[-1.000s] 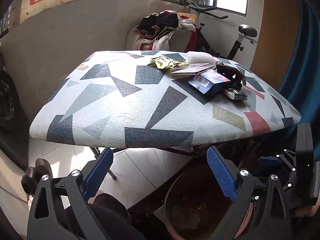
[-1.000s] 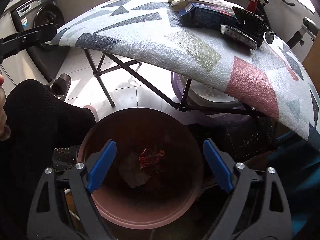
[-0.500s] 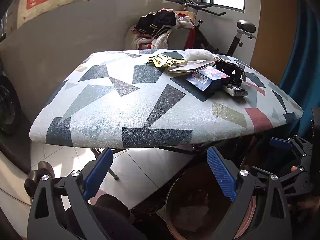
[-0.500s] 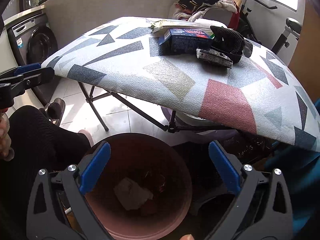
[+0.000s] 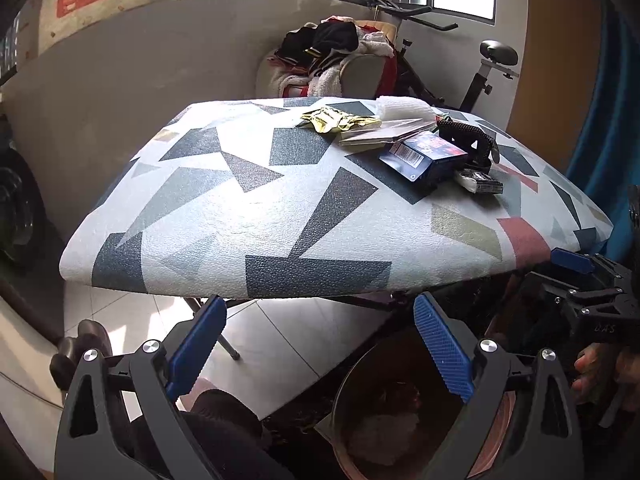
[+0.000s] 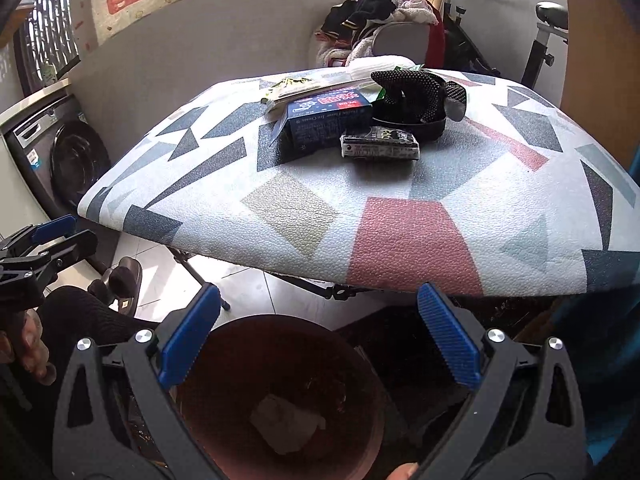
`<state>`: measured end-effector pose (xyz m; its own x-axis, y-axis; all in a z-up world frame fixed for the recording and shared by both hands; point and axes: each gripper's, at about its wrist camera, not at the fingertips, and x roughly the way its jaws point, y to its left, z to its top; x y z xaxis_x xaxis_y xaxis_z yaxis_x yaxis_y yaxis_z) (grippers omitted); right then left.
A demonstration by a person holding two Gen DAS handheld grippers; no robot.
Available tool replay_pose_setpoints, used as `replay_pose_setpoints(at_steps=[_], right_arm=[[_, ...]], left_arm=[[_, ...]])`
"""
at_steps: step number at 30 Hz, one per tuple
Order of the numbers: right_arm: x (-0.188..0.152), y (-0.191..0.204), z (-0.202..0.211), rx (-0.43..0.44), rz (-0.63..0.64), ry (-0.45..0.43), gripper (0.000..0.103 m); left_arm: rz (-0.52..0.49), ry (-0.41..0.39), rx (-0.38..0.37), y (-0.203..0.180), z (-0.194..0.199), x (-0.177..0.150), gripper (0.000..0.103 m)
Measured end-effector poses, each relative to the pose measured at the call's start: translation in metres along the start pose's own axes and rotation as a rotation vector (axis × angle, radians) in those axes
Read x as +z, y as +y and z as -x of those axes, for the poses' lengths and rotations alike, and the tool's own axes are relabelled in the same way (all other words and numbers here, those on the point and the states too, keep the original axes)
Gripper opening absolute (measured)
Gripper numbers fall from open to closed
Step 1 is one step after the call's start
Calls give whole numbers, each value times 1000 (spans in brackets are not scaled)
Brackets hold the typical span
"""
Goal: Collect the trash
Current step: 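Grasp the black Face tissue pack with the right gripper and lift it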
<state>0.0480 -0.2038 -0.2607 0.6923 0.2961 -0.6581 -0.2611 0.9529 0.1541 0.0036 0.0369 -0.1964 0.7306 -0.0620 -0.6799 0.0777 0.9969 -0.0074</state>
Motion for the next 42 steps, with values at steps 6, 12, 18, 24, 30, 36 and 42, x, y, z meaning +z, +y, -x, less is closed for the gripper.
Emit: replay_pose_setpoints(at_steps=[6,12,18,24,30,36,42], right_arm=[[47,-12,-22,-105,48,-25,97],[85,-26,-54,-91,27,-23,97],[102,-36,-88,-95,-27,28,86],[92,-37,-91,-59,-6,31,65],[77,-37,-67,-44,9,-65,64],[76,-48,-51,-55,-18,-142,64],[75,-56,-49,-50,-35,-158,64]], left_arm=[[14,23,24,1,-13,3,93],[5,36,32,2,-19,4,92],[35,78,38,10,-31,6,92],[66,116,36,15,-42,6,92],[63,138,26,13,-45,10,92],[186,147,-107,28,-51,46,83],[407,132,-326,31,-87,118,78]])
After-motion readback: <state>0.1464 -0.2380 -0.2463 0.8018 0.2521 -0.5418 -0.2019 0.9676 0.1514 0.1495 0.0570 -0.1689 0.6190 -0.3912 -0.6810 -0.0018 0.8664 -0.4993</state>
